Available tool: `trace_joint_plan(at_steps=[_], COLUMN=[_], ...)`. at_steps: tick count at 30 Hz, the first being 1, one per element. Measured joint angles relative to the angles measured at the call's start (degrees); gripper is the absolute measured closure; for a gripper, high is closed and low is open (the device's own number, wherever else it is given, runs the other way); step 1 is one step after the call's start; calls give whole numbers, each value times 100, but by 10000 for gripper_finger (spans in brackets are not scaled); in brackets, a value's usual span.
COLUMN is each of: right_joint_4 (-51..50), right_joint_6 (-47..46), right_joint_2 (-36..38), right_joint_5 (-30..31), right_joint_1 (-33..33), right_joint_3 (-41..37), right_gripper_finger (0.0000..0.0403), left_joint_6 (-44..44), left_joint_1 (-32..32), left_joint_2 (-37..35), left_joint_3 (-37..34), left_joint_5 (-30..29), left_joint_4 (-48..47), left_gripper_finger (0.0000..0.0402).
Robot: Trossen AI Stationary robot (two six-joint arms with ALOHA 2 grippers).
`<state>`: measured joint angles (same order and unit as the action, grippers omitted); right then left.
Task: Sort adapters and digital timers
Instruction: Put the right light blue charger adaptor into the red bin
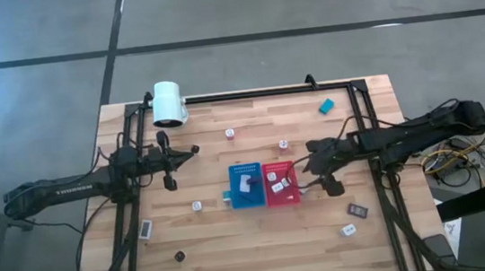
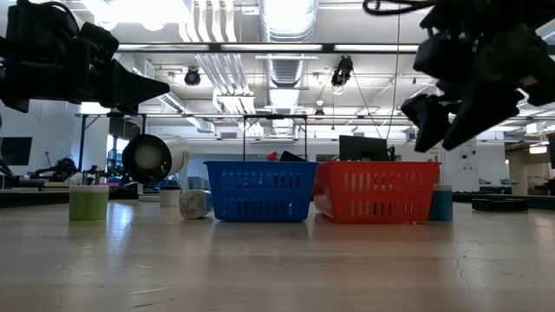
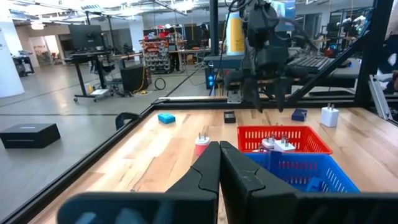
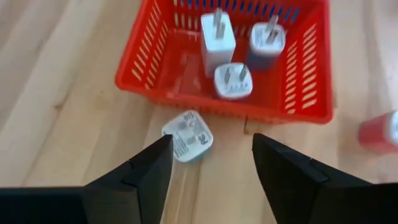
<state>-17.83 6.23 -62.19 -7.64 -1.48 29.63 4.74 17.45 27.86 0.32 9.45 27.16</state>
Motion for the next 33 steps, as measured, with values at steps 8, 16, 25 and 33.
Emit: trace_joint_plan(at_steps=[8,16,25,33], right_joint_4=[304,544,1055,1229], right_joint_6=[-71,-9,21,-108], right_joint_2=[-571,-1100,-1612,-2166], right_joint_5=[-169,-612,-597,-596], right_joint_1=[-2,-23,-95,-100], right_joint_3=[-24,-50,-59,-14], right_gripper_finger=[161,149,151,153], left_joint_6=[17,17,17,17], left_joint_1=[0,0,0,-2], left_joint_2=[0,2,4,4], left_joint_3=[0,0,0,0], left_joint_5=[0,0,-2,-9], left_joint_4=[0,0,-16,-17], left_gripper_finger=[392,392,392,392])
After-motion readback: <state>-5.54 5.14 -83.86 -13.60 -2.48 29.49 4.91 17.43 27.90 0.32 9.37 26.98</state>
